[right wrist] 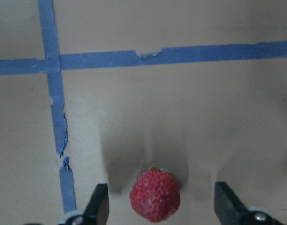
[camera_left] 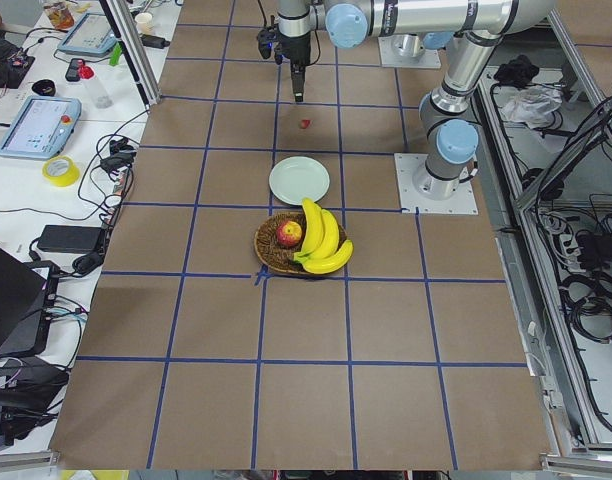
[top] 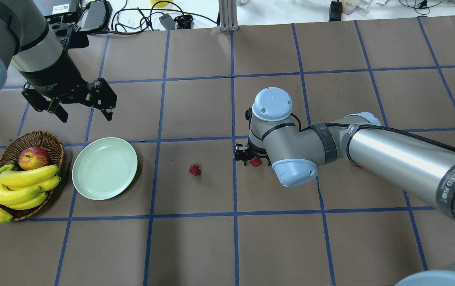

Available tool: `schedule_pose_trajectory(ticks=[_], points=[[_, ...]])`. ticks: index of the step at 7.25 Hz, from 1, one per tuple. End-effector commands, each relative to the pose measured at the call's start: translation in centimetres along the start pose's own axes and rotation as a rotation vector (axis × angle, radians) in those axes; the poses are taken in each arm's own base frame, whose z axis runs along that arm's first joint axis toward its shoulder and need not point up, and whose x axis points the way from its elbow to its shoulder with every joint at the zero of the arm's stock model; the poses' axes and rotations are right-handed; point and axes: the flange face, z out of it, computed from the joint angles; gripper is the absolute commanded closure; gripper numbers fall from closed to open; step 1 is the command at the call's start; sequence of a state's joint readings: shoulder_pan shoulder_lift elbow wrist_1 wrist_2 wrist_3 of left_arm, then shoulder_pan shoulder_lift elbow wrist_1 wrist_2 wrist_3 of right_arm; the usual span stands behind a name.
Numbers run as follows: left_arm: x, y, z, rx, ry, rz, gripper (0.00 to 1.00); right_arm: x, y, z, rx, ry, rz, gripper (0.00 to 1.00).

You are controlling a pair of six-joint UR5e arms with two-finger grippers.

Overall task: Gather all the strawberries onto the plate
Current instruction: 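Lower the right gripper onto the second strawberry and grasp it, then carry the strawberry toward the plate and release it beside the first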

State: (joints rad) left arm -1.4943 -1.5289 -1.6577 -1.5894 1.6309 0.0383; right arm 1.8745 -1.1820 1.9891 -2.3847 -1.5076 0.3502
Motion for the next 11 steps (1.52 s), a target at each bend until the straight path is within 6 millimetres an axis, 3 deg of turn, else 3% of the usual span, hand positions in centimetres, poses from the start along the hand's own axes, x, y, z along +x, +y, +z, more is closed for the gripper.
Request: schedule_pose_trajectory(ticks=[1,2,3,5,7,8,9,10,11], points=[[0.0,0.0,0.0,0.001,0.0,0.0,0.0,-0.1,0.0,-0.1,0.002,-0.007,0.001,1.0],[-0.1,0.0,0.0,0.001,0.002,0.0,0.0,-0.3,0.0,-0.7,0.012,-0.012,0.003,1.0],[-0.1,-0.1,0.0,0.002,0.002,0.0,0.0,-1.8,0.0,-2.1,0.042,-0.027,0.034,1.0],[-0.2,-0.4,0.1,0.005,0.0,-0.004,0.0,-9.1,3.2,-3.5,0.063,-0.054,0.084,1.0],[-0.1,-0.4,0.1,0.011,0.0,-0.002,0.0,-12.2,5.7,-1.0,0.005,-0.082,0.123,1.0],[-0.1,-0.4,0.0,0.013,0.0,-0.001,0.0,-12.4,5.6,0.0,0.0,-0.079,0.121,1.0],[-0.1,-0.4,0.1,0.011,0.001,-0.001,0.0,-12.5,5.6,0.3,-0.002,-0.079,0.122,0.83],[-0.1,-0.4,0.0,0.013,0.001,-0.001,0.0,-12.4,5.5,0.4,0.005,-0.075,0.124,0.33],[-0.2,-0.4,0.0,0.013,0.0,-0.002,0.0,-12.6,5.2,-0.2,0.014,-0.082,0.127,0.0]])
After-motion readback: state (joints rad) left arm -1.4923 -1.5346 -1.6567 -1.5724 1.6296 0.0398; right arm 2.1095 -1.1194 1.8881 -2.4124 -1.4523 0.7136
